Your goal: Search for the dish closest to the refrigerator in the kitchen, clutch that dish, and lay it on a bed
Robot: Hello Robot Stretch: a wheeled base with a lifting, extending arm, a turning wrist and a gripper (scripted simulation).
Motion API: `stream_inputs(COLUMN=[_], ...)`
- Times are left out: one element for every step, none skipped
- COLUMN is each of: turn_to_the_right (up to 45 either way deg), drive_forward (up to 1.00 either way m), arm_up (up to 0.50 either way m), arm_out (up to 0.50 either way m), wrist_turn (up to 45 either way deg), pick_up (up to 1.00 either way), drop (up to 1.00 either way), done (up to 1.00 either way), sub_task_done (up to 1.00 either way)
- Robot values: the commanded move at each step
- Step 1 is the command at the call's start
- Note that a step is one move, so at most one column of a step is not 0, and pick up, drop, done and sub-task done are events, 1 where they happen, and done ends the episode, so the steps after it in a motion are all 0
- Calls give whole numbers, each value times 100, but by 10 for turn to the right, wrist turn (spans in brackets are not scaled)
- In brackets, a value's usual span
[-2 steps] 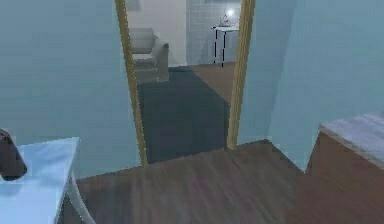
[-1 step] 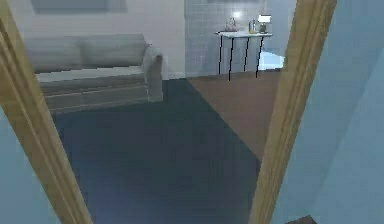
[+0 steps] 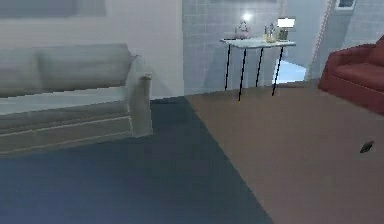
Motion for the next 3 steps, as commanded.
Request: stream_inputs(turn_to_the_right=[90, 0, 240], drive_forward=[0, 10, 0], arm_up=[0, 0, 0], arm_out=[0, 0, 0], wrist_turn=[0, 0, 0], pick_up=[0, 0, 0], drop=[0, 0, 0], done=[0, 0, 0], sub_task_done=[0, 0, 0])
